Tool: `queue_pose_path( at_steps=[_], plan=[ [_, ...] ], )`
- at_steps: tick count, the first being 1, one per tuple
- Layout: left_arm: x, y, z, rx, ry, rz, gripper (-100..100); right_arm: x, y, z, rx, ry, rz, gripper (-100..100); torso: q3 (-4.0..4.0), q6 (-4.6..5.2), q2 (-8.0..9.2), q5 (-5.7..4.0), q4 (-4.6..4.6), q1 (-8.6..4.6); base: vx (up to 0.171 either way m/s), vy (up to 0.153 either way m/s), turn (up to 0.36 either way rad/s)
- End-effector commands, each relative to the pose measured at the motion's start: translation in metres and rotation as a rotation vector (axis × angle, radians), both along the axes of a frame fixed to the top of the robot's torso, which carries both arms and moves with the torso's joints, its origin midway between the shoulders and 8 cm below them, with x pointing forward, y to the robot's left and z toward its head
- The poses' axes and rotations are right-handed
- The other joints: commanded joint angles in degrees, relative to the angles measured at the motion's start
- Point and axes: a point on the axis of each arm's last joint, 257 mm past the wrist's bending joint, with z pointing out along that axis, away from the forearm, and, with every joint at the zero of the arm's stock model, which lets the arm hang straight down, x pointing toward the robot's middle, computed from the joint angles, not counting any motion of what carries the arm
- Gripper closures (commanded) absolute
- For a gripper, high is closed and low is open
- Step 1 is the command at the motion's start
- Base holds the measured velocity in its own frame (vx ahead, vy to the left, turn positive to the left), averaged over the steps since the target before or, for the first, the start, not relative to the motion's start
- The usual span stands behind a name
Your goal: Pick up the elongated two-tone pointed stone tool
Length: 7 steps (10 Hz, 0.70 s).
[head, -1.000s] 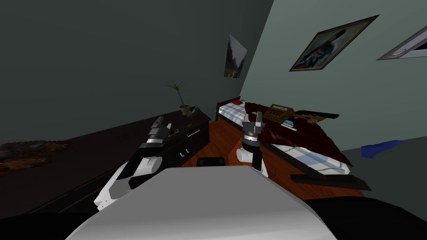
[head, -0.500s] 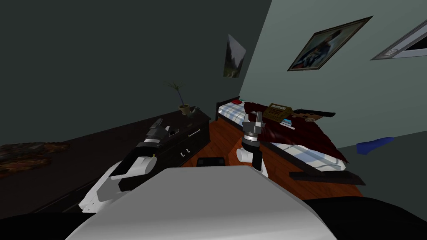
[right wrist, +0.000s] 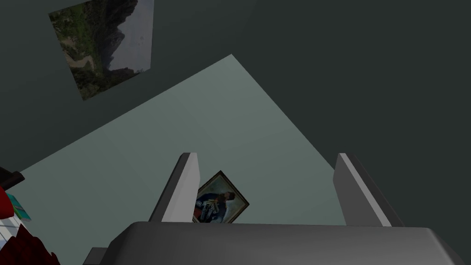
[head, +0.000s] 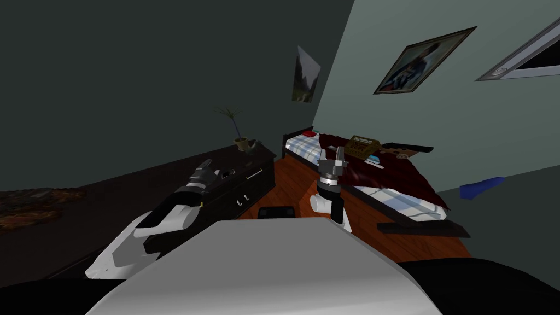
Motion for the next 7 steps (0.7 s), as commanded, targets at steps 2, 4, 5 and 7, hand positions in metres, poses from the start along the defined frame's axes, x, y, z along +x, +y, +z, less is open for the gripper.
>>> queue_pose_path(
  at_steps=[2,4,5,7],
  plan=[
    [-0.003,0.012,-0.013,-0.014,0.059,0.025,-100,0.0,0.0,0.0,0.0,0.0,0.0,0,0.0,0.0,0.0,0.01,0.0,0.04,-0.008,0.017,-0.02],
    [-0.007,0.03,-0.025,-0.031,0.123,0.056,-100,0.0,0.0,0.0,0.0,0.0,0.0,0,0.01,0.0,0.02,0.01,0.01,0.04,-0.007,0.019,-0.034],
    [-0.008,0.031,-0.028,-0.033,0.134,0.06,-100,0.0,0.0,0.0,0.0,0.0,0.0,0,0.0,0.0,0.0,0.02,0.0,0.07,-0.003,0.009,-0.017],
    [-0.013,0.049,-0.039,-0.053,0.194,0.093,-100,0.0,0.0,0.0,0.0,0.0,0.0,0,0.0,0.0,-0.01,0.0,0.0,0.0,-0.005,0.001,-0.025]
  ],
)
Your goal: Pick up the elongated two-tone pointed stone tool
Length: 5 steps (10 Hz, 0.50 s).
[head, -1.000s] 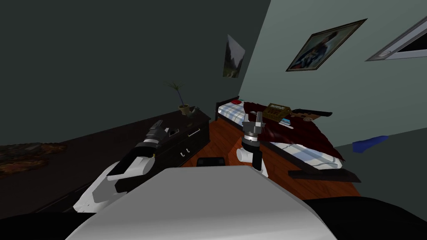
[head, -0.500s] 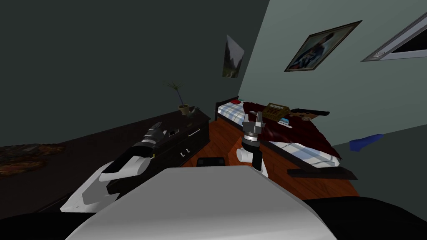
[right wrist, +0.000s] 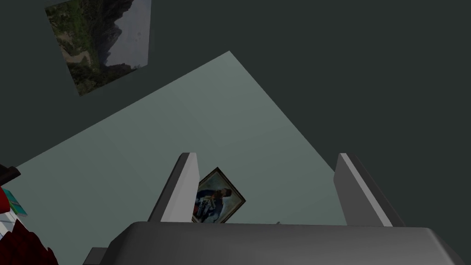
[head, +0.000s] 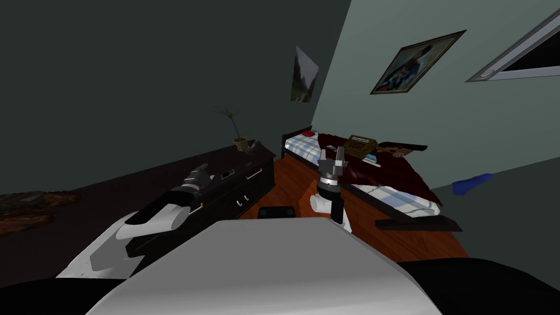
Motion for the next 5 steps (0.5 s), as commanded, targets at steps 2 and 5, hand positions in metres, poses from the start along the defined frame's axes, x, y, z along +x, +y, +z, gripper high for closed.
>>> queue_pose_path(
  at_steps=[2,5],
  plan=[
    [-0.007,0.019,-0.01,-0.026,0.064,0.039,-100,0.0,0.0,0.0,0.0,0.0,0.0,0,0.0,0.0,0.0,0.0,0.0,0.01,-0.002,0.007,-0.047],
    [-0.016,0.038,-0.024,-0.054,0.139,0.083,-100,0.0,0.0,0.0,0.0,0.0,0.0,0,-0.01,-0.01,-0.03,0.0,0.0,0.0,0.007,0.005,-0.027]
  ],
)
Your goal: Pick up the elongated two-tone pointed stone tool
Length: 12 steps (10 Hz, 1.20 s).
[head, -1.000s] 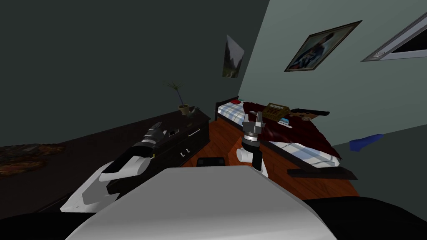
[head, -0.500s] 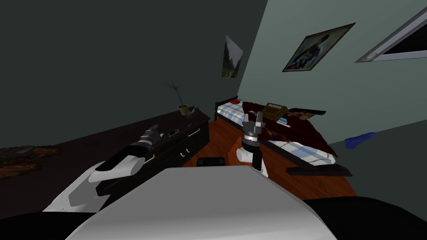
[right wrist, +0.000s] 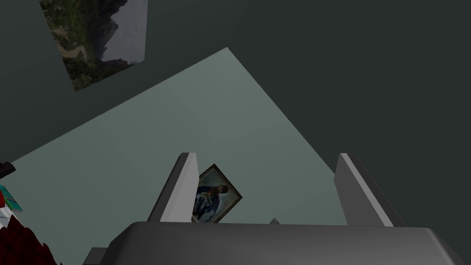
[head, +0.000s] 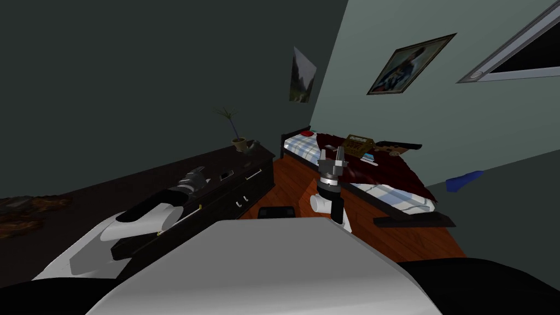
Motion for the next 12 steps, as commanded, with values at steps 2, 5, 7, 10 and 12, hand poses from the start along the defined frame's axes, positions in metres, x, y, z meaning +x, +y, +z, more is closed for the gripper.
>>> queue_pose_path(
  at_steps=[2,5,7,10,12],
  plan=[
    [-0.01,0.024,-0.013,-0.04,0.075,0.055,-100,0.0,0.0,0.0,0.0,0.0,0.0,0,-0.01,-0.01,-0.02,0.01,-0.01,0.02,0.028,0.013,-0.076],
    [-0.021,0.04,-0.025,-0.071,0.146,0.103,-100,0.0,0.0,0.0,0.0,0.0,0.0,0,-0.02,-0.02,-0.03,0.01,-0.01,-0.02,0.026,-0.001,-0.04],
    [-0.028,0.043,-0.034,-0.077,0.186,0.121,-100,0.0,0.0,0.0,0.0,0.0,0.0,0,-0.04,-0.02,-0.06,-0.02,-0.02,-0.11,0.022,-0.014,-0.012],
    [-0.044,0.068,-0.043,-0.136,0.266,0.195,-100,0.0,0.0,0.0,0.0,0.0,0.0,0,-0.05,-0.02,-0.08,-0.03,-0.02,-0.15,0.038,-0.029,-0.056],
    [-0.052,0.07,-0.052,-0.142,0.307,0.214,-100,0.0,0.0,0.0,0.0,0.0,0.0,0,-0.09,-0.02,-0.14,-0.02,-0.04,-0.15,0.042,-0.019,-0.014]
  ],
)
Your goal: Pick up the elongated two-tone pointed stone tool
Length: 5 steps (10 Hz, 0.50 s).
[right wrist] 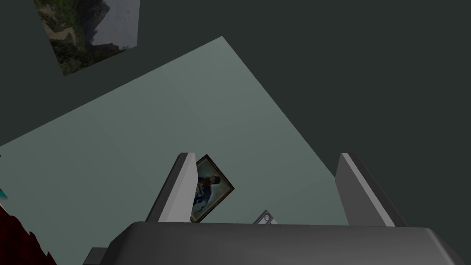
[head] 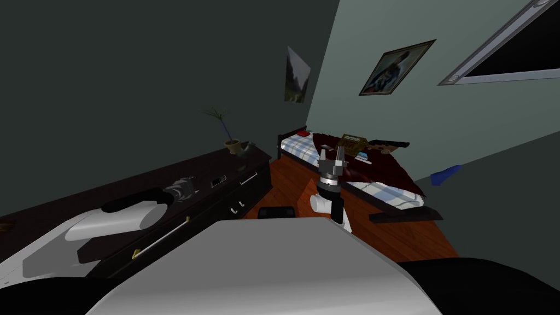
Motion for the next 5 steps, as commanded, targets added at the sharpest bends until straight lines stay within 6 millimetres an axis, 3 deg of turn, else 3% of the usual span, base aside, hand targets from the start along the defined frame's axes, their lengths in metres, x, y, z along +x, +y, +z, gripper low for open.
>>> queue_pose_path(
  at_steps=[1,5],
  plan=[
    [-0.009,0.012,-0.003,-0.031,0.04,0.041,-100,0.0,0.0,0.0,0.0,0.0,0.0,0,0.0,0.0,0.0,0.0,0.0,0.0,0.056,-0.034,-0.069],
    [-0.034,0.03,-0.015,-0.102,0.14,0.133,-100,0.0,0.0,0.0,0.0,0.0,0.0,0,-0.06,0.0,-0.1,-0.02,-0.02,-0.09,0.067,-0.041,-0.046]
  ],
)
